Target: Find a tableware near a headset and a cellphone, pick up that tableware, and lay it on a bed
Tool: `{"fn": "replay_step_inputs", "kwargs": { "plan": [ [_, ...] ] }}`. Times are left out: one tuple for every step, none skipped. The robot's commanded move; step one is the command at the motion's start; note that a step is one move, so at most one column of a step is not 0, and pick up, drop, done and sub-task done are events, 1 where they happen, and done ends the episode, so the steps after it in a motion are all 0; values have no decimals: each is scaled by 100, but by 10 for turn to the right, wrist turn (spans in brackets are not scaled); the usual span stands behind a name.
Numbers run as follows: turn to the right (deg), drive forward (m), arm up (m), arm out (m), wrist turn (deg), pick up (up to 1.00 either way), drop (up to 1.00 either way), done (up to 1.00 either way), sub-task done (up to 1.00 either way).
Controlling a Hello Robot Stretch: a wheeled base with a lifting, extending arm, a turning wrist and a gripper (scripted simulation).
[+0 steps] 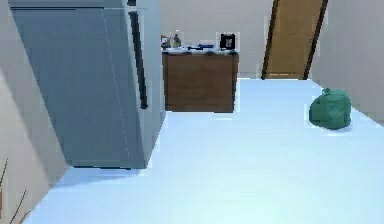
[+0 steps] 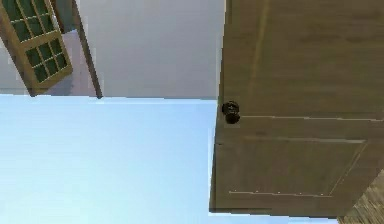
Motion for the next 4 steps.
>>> {"fn": "replay_step_inputs", "kwargs": {
  "plan": [
    [450,0,0,0,0,0,0,0,0],
    [30,0,0,0,0,0,0,0,0],
    [0,65,0,0,0,0,0,0,0],
    [450,0,0,0,0,0,0,0,0]
  ]
}}
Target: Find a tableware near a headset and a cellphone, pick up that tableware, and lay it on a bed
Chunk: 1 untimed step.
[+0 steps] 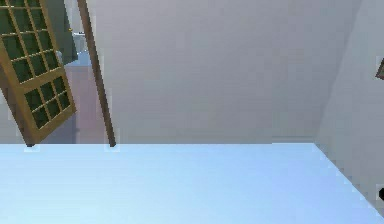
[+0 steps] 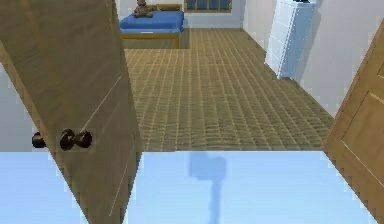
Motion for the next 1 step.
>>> {"fn": "replay_step_inputs", "kwargs": {
  "plan": [
    [0,15,0,0,0,0,0,0,0]
  ]
}}
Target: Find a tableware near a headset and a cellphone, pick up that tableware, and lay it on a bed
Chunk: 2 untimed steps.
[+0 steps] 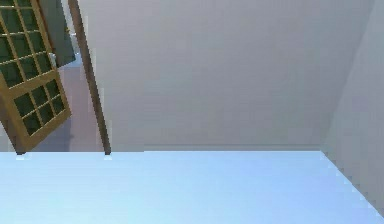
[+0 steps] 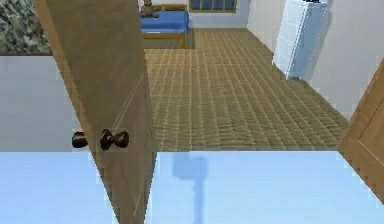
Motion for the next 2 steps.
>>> {"fn": "replay_step_inputs", "kwargs": {
  "plan": [
    [-360,0,0,0,0,0,0,0,0],
    [0,100,0,0,0,0,0,0,0]
  ]
}}
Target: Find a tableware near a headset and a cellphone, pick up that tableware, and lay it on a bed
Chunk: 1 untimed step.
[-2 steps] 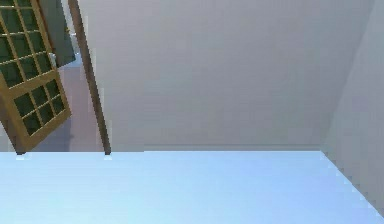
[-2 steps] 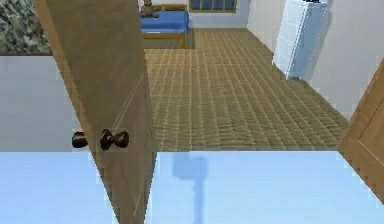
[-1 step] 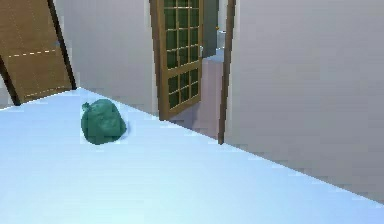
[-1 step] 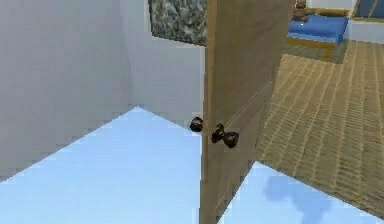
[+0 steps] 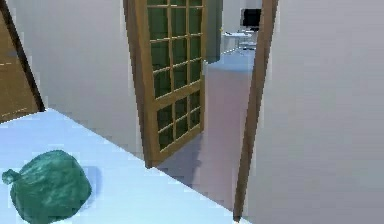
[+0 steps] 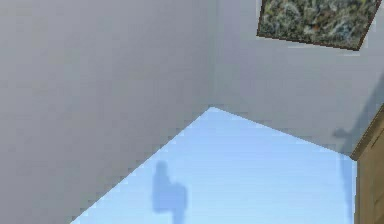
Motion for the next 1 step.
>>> {"fn": "replay_step_inputs", "kwargs": {
  "plan": [
    [-30,0,0,0,0,0,0,0,0]
  ]
}}
